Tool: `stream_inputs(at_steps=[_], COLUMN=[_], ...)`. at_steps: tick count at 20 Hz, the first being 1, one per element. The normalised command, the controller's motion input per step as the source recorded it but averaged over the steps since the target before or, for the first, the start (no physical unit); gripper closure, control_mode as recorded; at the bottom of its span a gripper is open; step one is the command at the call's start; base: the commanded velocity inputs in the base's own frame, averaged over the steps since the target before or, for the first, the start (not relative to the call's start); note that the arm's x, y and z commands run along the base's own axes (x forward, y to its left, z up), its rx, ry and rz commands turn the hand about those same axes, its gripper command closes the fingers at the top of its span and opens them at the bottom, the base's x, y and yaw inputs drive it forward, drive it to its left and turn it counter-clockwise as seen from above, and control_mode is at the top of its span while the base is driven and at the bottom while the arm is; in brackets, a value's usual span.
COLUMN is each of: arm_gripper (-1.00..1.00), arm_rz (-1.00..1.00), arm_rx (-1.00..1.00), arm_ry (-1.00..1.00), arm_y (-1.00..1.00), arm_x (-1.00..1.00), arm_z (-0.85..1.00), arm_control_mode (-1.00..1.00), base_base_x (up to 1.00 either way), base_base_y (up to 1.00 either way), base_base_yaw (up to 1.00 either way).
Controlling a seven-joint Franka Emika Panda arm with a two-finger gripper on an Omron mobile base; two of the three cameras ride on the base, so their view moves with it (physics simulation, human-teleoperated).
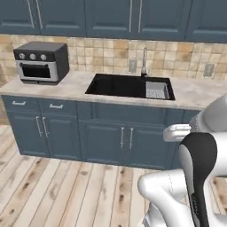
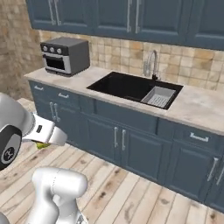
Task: Retrieve a lemon from the fridge and place it on the cutting board with the fish.
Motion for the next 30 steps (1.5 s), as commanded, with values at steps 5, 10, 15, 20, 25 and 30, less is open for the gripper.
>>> stream_inputs(at_steps=[5, 10, 15, 20, 25, 30], arm_gripper=[1.0, 1.0, 1.0, 1.0, 1.0, 1.0], arm_rz=[0.0, 0.0, 0.0, 0.0, 0.0, 0.0], arm_rx=[0.0, 0.0, 0.0, 0.0, 0.0, 0.0], arm_ry=[0.0, 0.0, 0.0, 0.0, 0.0, 0.0], arm_y=[0.0, 0.0, 0.0, 0.0, 0.0, 0.0], arm_x=[0.0, 0.0, 0.0, 0.0, 0.0, 0.0], arm_z=[0.0, 0.0, 0.0, 0.0, 0.0, 0.0], arm_control_mode=[1.0, 1.0, 1.0, 1.0, 1.0, 1.0], base_base_x=[0.54, 0.45, 0.46, 0.61, 0.39, 0.14], base_base_y=[0.0, 0.01, 0.12, -0.03, 0.0, 0.0], base_base_yaw=[0.83, 0.8, 0.73, 0.74, 0.77, 0.81])
